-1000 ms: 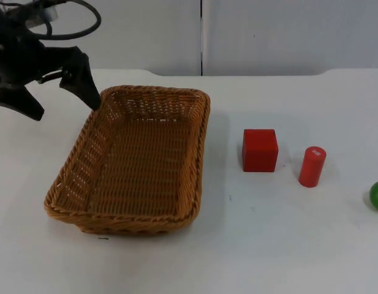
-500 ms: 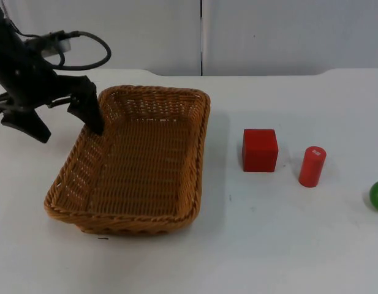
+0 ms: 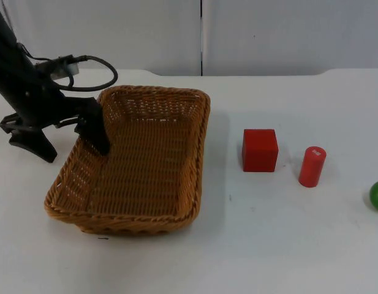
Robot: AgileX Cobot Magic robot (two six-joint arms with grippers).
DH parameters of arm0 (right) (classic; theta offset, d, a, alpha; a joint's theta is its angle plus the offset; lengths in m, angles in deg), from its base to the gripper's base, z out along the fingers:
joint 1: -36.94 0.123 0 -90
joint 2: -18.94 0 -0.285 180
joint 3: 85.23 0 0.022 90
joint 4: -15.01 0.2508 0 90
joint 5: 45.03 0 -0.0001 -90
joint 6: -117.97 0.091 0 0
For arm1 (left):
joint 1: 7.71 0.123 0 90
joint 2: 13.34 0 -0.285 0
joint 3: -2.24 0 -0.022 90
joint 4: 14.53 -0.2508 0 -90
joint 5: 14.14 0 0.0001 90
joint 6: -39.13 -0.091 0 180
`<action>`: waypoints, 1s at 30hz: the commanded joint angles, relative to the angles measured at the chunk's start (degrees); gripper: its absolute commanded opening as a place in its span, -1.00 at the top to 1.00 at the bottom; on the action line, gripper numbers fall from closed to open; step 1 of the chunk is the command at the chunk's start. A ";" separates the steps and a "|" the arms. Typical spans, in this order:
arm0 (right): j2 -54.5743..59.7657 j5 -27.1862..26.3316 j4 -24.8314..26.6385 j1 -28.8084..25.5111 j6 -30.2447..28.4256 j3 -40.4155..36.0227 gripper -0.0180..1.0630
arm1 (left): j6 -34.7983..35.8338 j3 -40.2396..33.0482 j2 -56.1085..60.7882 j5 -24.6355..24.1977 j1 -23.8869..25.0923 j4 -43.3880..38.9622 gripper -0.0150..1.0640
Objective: Pick up the basket with the left hand and place the object to the left of the red cylinder into the basket with the right hand.
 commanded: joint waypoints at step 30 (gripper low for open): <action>-0.20 -0.36 -1.12 0.28 -0.23 0.17 -0.95 | 2.65 0.22 -0.93 0.53 -1.59 -0.08 0.20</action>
